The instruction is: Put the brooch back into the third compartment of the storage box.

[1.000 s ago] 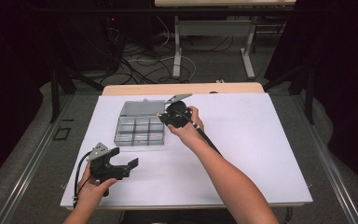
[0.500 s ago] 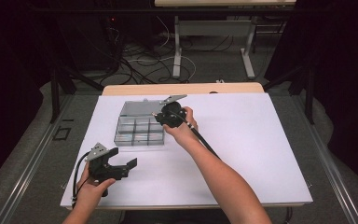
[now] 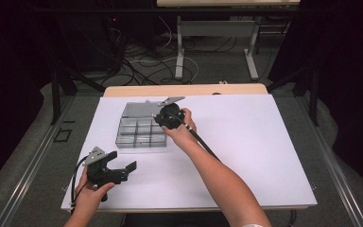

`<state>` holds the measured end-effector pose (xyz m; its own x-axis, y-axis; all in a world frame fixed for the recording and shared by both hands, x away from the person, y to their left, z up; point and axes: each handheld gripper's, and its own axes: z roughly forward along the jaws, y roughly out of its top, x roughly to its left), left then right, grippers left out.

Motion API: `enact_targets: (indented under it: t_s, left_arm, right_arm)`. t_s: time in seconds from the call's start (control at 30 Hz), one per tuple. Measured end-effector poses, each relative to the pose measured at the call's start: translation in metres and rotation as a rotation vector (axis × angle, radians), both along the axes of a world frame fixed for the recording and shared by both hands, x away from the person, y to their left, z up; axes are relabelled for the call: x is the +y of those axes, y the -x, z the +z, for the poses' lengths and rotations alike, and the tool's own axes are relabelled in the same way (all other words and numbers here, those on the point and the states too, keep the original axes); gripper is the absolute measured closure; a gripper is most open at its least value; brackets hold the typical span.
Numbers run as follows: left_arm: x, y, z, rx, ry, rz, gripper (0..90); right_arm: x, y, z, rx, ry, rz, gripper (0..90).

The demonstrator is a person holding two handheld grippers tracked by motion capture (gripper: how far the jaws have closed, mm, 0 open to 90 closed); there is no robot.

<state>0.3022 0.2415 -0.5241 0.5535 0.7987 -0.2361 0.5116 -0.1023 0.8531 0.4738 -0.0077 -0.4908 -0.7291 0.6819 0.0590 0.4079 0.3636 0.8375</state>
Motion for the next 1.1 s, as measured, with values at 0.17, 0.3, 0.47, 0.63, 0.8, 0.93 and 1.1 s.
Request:
enact_targets:
  t_s: [0.17, 0.3, 0.47, 0.63, 0.8, 0.93, 1.1]
  left_arm:
    - [0.001, 0.001, 0.0, -0.002, 0.003, 0.007, 3.3]
    - [0.002, 0.002, 0.0, -0.003, 0.001, 0.01, 3.3]
    - [0.002, 0.001, 0.0, -0.002, 0.002, 0.012, 3.3]
    - [0.002, 0.001, -0.001, -0.001, 0.002, 0.013, 3.3]
    - [0.002, 0.001, -0.001, 0.0, 0.004, 0.013, 3.3]
    - [0.002, 0.001, -0.001, 0.001, 0.002, 0.012, 3.3]
    - [0.002, 0.001, -0.001, 0.0, 0.003, 0.011, 3.3]
  right_arm:
    - [-0.001, -0.005, -0.003, 0.0, 0.006, -0.011, 81.1]
    - [-0.001, -0.007, -0.006, 0.017, 0.015, -0.016, 81.1]
    - [0.002, -0.01, -0.013, 0.005, -0.001, -0.025, 81.1]
    - [0.003, -0.014, -0.019, 0.026, 0.021, -0.032, 81.1]
    - [0.004, -0.015, -0.024, 0.043, 0.016, -0.041, 81.0]
    - [0.005, -0.017, -0.026, 0.029, 0.024, -0.037, 80.9]
    - [0.005, -0.018, -0.027, 0.021, 0.033, -0.035, 80.6]
